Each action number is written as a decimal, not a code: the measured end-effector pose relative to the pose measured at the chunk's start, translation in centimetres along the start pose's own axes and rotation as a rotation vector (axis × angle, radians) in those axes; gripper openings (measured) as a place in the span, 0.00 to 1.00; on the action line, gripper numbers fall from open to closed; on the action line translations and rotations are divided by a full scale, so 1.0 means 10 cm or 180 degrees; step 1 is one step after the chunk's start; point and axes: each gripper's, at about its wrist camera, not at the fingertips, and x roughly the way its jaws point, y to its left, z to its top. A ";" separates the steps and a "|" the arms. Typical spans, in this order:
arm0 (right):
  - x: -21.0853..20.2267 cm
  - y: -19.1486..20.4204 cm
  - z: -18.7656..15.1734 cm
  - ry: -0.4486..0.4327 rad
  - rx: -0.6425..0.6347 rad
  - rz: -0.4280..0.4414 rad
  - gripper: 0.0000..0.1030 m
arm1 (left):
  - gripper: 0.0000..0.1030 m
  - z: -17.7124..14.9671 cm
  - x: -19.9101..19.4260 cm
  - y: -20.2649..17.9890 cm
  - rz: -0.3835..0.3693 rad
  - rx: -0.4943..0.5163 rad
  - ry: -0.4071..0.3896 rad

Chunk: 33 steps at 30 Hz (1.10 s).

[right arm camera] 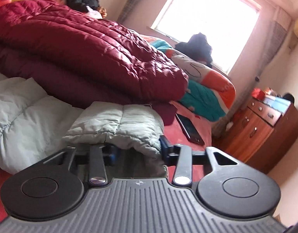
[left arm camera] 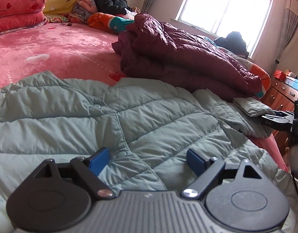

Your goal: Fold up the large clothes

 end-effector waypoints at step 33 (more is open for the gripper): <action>-1.41 1.22 1.09 0.0141 0.2080 0.3174 0.15 | 0.89 0.29 -0.84 1.29 -0.0245 -0.1755 -0.0825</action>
